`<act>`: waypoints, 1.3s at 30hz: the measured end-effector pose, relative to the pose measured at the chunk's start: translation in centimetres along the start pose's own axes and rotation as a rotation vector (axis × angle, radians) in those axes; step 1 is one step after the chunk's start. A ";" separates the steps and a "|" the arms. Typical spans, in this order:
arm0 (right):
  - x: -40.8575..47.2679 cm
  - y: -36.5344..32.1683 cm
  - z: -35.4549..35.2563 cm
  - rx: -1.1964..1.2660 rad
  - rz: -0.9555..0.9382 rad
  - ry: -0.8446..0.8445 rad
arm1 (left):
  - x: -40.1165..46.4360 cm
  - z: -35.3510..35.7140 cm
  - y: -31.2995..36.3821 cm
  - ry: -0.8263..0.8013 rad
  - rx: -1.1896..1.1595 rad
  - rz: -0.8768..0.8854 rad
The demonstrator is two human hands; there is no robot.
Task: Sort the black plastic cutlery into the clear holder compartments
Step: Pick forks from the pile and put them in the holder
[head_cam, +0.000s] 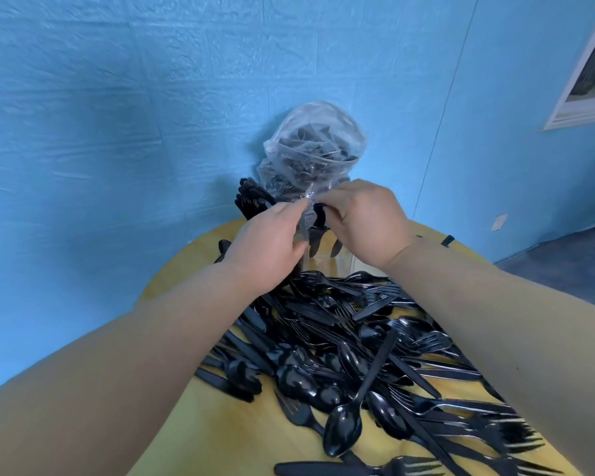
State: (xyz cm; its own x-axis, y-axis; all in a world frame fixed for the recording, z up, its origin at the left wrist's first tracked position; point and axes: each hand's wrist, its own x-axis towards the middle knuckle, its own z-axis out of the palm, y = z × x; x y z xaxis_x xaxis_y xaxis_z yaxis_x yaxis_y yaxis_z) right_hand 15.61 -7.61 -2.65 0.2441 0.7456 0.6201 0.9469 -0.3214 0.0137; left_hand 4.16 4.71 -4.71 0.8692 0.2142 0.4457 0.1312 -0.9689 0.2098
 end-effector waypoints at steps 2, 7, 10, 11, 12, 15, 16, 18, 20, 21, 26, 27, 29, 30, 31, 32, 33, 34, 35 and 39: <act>-0.4 -0.2 0.4 0.068 0.005 -0.062 | 0.0 0.3 -0.3 -0.011 -0.001 0.013; -1.1 0.0 0.3 0.099 0.032 -0.136 | 0.2 0.9 -0.2 0.032 -0.038 0.079; -1.5 0.2 0.2 0.174 0.099 -0.194 | 0.2 1.3 0.1 0.052 -0.038 0.090; -1.7 0.3 0.1 0.190 0.133 -0.187 | 0.3 1.3 0.1 0.058 -0.025 0.094; -1.8 0.4 0.0 0.183 0.161 -0.172 | 0.3 1.4 0.1 0.069 -0.011 0.100; -2.3 0.9 -0.1 0.081 0.215 -0.190 | 0.6 1.4 0.2 0.106 0.009 0.119; -2.5 1.1 0.0 0.050 0.219 -0.216 | 0.7 1.4 0.2 0.108 0.013 0.115; -2.8 1.2 0.0 0.034 0.216 -0.246 | 0.7 1.4 0.3 0.099 0.015 0.103; -3.0 1.0 -0.3 0.062 0.200 -0.229 | 0.4 1.4 0.4 0.106 0.015 0.105; -3.1 0.9 -0.6 0.077 0.192 -0.210 | 0.2 1.4 0.4 0.119 0.010 0.115; -4.7 -0.2 -1.9 0.117 0.129 -0.081 | -2.3 0.1 1.0 0.140 -0.018 0.138; -5.2 -0.6 -2.3 0.127 0.119 -0.057 | -3.2 -0.3 1.2 0.134 -0.022 0.142; -6.6 -1.9 -3.0 0.161 0.093 -0.022 | -5.6 -0.8 1.9 0.107 -0.030 0.134; -7.4 -2.6 -3.3 0.182 0.081 -0.010 | -7.0 -0.9 2.3 0.091 -0.032 0.120; -8.4 -3.4 -3.5 0.202 0.079 -0.007 | -8.5 -1.0 2.6 0.083 -0.037 0.105; -9.5 -4.2 -3.8 0.215 0.088 -0.011 | -10.1 -1.1 3.0 0.080 -0.044 0.091; -10.8 -5.0 -4.0 0.222 0.105 -0.019 | -11.7 -1.0 3.3 0.078 -0.054 0.080; -12.0 -5.7 -4.2 0.225 0.120 -0.022 | -13.2 -0.9 3.6 0.072 -0.063 0.071; -13.2 -6.4 -4.4 0.227 0.132 -0.020 | -14.6 -0.8 3.8 0.060 -0.075 0.062; -17.5 -8.8 -4.8 0.217 0.188 0.007 | -18.8 0.2 4.5 0.041 -0.131 -0.001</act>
State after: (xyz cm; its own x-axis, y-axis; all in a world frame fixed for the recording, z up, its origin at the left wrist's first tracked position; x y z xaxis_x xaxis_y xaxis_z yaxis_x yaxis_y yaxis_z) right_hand 2.01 -20.69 -9.84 0.4185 0.6808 0.6012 0.9082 -0.3200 -0.2698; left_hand -11.54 -3.70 -12.31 0.8487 0.2226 0.4798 0.0666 -0.9449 0.3206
